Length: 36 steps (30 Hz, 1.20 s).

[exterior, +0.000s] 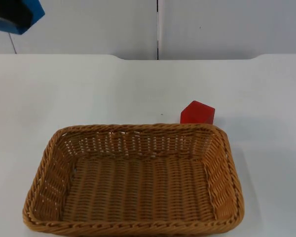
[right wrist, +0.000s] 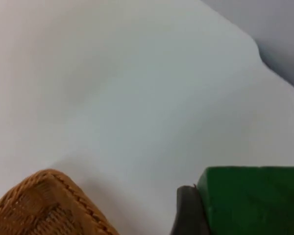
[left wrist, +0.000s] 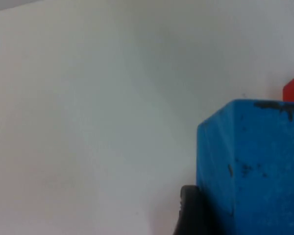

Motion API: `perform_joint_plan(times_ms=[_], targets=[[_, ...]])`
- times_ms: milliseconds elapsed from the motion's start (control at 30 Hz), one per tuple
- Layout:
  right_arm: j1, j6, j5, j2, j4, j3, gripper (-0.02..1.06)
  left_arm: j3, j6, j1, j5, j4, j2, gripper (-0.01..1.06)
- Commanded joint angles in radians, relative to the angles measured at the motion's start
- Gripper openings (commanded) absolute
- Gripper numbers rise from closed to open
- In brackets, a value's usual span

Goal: Pick up one cube with each hand and place exactly two cubes into the same basket, leaving the remaining cube outside.

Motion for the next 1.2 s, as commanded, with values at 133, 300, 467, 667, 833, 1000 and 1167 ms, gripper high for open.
perform_joint_plan(times_ms=[133, 300, 467, 667, 833, 1000, 1167], targets=[[0.004, 0.007, -0.091, -0.078, 0.011, 0.177, 0.00, 0.080, -0.015, 0.001, -0.001, -0.027, -0.063, 0.00], [0.016, 0.007, -0.206, -0.178, 0.012, 0.380, 0.00, 0.136, -0.013, -0.001, -0.004, -0.053, -0.099, 0.00], [0.039, 0.007, -0.323, -0.267, 0.016, 0.576, 0.00, 0.194, -0.013, -0.001, -0.002, -0.078, -0.121, 0.00], [0.039, 0.005, -0.364, -0.290, 0.047, 0.700, 0.00, 0.211, -0.013, -0.016, 0.045, -0.092, -0.134, 0.00], [0.039, -0.008, -0.386, -0.290, 0.072, 0.740, 0.00, 0.220, -0.013, -0.065, 0.054, -0.090, -0.138, 0.00], [0.039, -0.019, -0.393, -0.290, 0.094, 0.785, 0.00, 0.220, -0.017, -0.140, 0.052, -0.083, -0.138, 0.00], [0.063, -0.019, -0.426, -0.290, 0.089, 0.849, 0.00, 0.227, -0.017, -0.186, 0.046, -0.079, -0.138, 0.00]])
